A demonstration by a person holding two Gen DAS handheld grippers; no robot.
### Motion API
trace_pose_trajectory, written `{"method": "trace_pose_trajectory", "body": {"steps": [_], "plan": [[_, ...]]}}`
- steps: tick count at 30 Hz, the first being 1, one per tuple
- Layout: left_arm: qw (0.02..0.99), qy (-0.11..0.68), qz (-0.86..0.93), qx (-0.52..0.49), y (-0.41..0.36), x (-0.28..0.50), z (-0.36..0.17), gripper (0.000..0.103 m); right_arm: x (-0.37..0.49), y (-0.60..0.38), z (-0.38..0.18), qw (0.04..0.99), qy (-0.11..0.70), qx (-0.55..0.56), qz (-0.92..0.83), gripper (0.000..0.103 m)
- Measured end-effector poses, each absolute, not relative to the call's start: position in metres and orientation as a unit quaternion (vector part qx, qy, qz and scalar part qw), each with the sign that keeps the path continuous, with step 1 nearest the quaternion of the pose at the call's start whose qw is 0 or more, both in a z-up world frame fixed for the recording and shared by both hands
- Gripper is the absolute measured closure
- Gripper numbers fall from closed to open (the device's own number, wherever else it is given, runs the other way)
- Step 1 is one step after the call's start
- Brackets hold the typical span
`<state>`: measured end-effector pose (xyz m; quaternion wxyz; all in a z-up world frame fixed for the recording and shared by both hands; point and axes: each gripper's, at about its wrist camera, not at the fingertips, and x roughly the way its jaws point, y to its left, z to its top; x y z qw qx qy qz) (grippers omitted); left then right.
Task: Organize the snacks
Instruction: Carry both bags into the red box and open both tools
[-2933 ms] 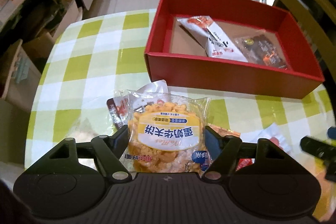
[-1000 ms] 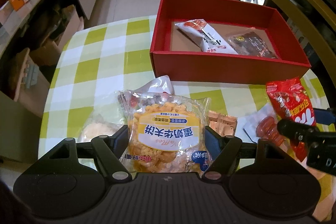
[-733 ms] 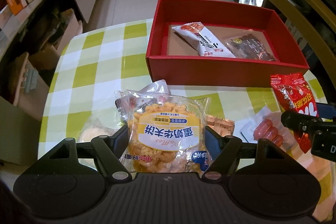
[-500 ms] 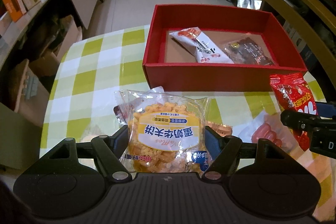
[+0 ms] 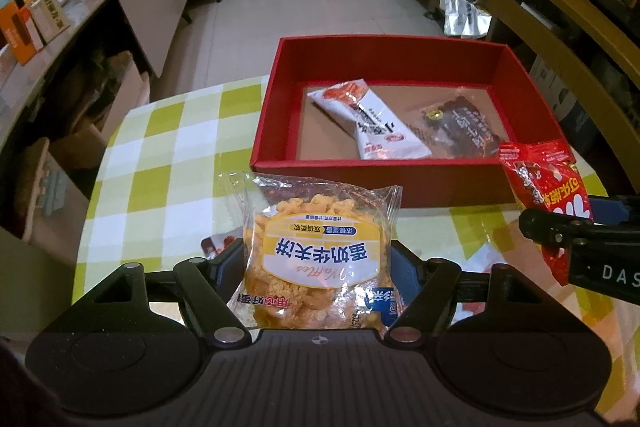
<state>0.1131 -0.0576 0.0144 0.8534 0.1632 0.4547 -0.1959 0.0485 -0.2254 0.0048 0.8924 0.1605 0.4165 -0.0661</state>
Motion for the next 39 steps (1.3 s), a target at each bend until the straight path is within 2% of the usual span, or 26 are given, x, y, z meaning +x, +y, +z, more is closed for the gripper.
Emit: {"method": "trace_pose_trajectory", "body": {"steps": [28,39], "plan": [[0.875,0.415,-0.190,0.159,-0.100,0.147,0.026,0.024,0.087,-0.254,0.012,0.907,0.374,0.170,-0.094,0.044],[0.883,0.398,-0.180,0.169,-0.123,0.173,0.020,0.024,0.117,-0.262,-0.002,0.906,0.383,0.147,-0.105,0.044]]}}
